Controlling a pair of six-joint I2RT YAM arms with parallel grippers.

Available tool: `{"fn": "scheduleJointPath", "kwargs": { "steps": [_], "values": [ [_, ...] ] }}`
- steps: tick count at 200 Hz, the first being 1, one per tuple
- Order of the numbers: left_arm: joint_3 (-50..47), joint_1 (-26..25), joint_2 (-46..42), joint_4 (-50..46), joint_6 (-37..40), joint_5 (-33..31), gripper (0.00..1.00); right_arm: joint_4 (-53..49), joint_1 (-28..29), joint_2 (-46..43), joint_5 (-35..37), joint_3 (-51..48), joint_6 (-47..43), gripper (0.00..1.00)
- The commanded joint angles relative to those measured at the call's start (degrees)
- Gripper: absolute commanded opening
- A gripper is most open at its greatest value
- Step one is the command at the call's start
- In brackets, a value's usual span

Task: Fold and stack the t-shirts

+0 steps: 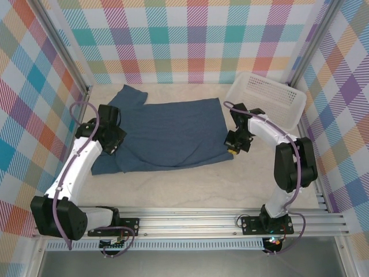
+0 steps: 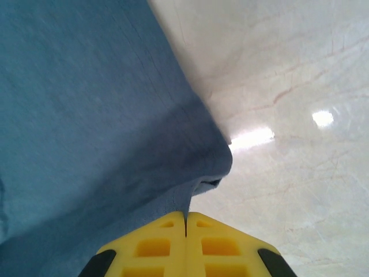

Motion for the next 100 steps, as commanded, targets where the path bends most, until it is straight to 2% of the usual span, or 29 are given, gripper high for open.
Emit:
{"fn": "scheduleJointPath", "kwargs": {
  "steps": [1,100],
  "values": [
    [2.5,1.1,2.1,3.8,6.3,0.2,0.0,-1.8,-0.5,1.9,0.1,3.2,-0.8,0.0],
    [5.1,5.3,8.4,7.7,12.3,0.1,0.0,-2.6,-1.2,8.7,2.4,12.0,-0.9,0.0]
  ]
}}
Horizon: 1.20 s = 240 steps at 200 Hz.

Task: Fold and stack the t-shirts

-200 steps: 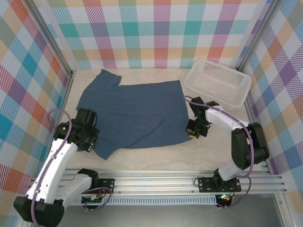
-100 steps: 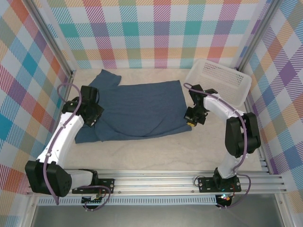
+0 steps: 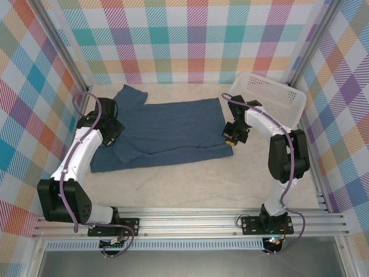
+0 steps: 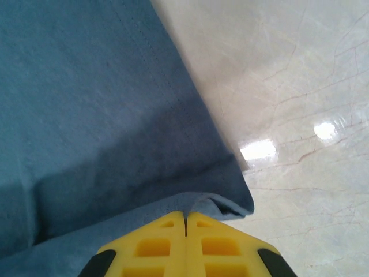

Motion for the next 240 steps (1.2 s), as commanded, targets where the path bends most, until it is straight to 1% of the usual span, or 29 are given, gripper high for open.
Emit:
{"fn": "scheduleJointPath", "kwargs": {
  "steps": [1,80,200,240],
  "values": [
    [2.6,1.0,1.3,1.6,2.8,-0.1,0.0,-1.8,-0.5,1.6,1.4,2.8,-0.6,0.0],
    [3.2,2.8,4.1,1.6,3.7,-2.1,0.0,-2.1,-0.6,6.2,2.3,8.1,-0.4,0.0],
    [2.6,4.1,7.4,2.9,5.2,-1.9,0.0,-1.8,-0.7,10.4,2.0,12.1,-0.4,0.0],
    [4.5,4.8,10.9,3.7,5.3,-0.6,0.0,-0.6,-0.9,12.0,1.3,14.1,-0.9,0.06]
  ]
}}
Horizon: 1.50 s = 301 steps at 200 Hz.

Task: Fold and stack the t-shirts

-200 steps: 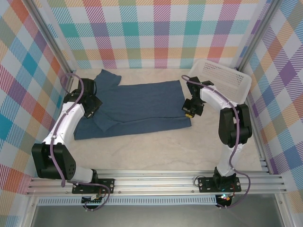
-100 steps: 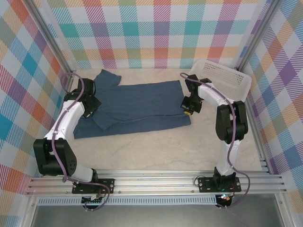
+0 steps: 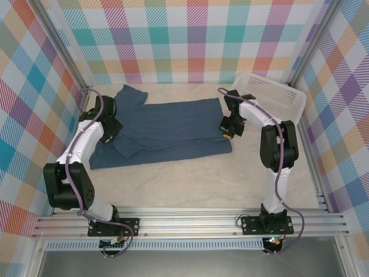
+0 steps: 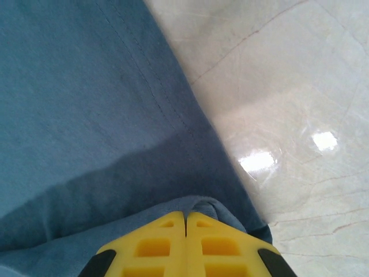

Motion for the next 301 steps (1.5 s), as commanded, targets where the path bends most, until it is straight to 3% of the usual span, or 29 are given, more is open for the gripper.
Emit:
{"fn": "scheduleJointPath", "kwargs": {
  "steps": [1,18,42,61,86,112,127,158,192,246,301],
  "values": [
    [2.9,1.2,2.1,1.1,1.2,0.3,0.0,0.2,-0.6,1.3,-0.1,2.7,-0.9,0.06],
    [4.5,1.6,3.7,0.7,1.3,1.0,0.01,0.3,-1.0,1.8,-0.3,4.2,-1.5,0.11],
    [6.6,1.8,4.6,0.1,1.5,2.9,0.47,-2.0,-1.2,1.7,1.3,6.6,-1.5,0.35],
    [7.5,1.8,2.8,-1.6,1.3,3.5,0.54,-0.9,-1.2,-1.6,2.4,4.4,-1.2,0.45],
    [4.4,1.8,-1.7,-3.2,0.0,5.0,0.53,1.9,-0.6,-7.3,1.7,-2.5,-0.2,0.4],
    [-2.5,1.8,-2.9,-2.9,-3.6,13.8,0.49,7.8,1.0,-12.9,-2.8,-12.1,1.2,0.3],
    [-6.9,1.8,-2.0,-0.4,-5.7,17.7,0.46,13.3,1.9,-15.2,-7.4,-17.2,1.7,0.27],
    [-10.5,2.1,3.8,3.6,-9.1,24.4,0.45,16.1,2.3,-13.4,-10.4,-20.6,1.9,0.24],
    [-10.7,2.2,7.2,3.7,-11.6,22.4,0.39,15.7,1.8,-8.5,-10.6,-18.8,1.1,0.23],
    [-9.6,2.2,9.0,1.7,-9.4,18.5,0.33,14.0,1.6,-5.9,-9.8,-17.1,0.9,0.23],
    [-8.3,1.9,11.0,4.3,-7.3,17.9,0.13,13.6,1.7,-6.3,-9.7,-17.2,0.8,0.23]
  ]
}}
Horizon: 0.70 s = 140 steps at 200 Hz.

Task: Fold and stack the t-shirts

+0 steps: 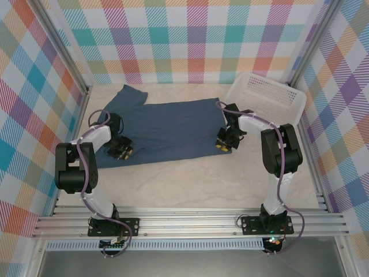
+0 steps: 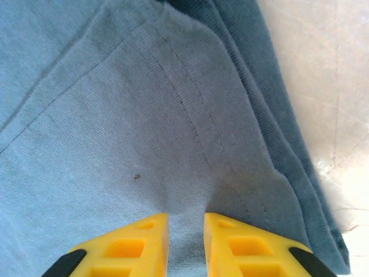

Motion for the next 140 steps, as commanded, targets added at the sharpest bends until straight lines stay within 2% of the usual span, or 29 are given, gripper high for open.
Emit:
{"fn": "scheduleJointPath", "kwargs": {
  "steps": [1,29,85,140],
  "values": [
    [2.4,0.7,0.9,0.4,1.5,-1.5,0.13,-1.1,-0.2,-0.5,-0.4,1.3,-0.6,0.23],
    [4.7,0.0,0.4,-0.8,3.3,-3.5,0.0,-1.4,-0.2,-0.6,-0.3,1.5,-0.7,0.22],
    [11.2,-4.5,0.8,-4.7,6.4,-7.1,0.0,-1.5,-0.2,-1.0,-0.4,1.0,-0.7,0.22],
    [22.2,-8.9,8.7,-7.7,11.0,-8.8,0.0,-2.2,-0.2,-1.3,-0.7,1.3,-1.0,0.21]
  ]
}}
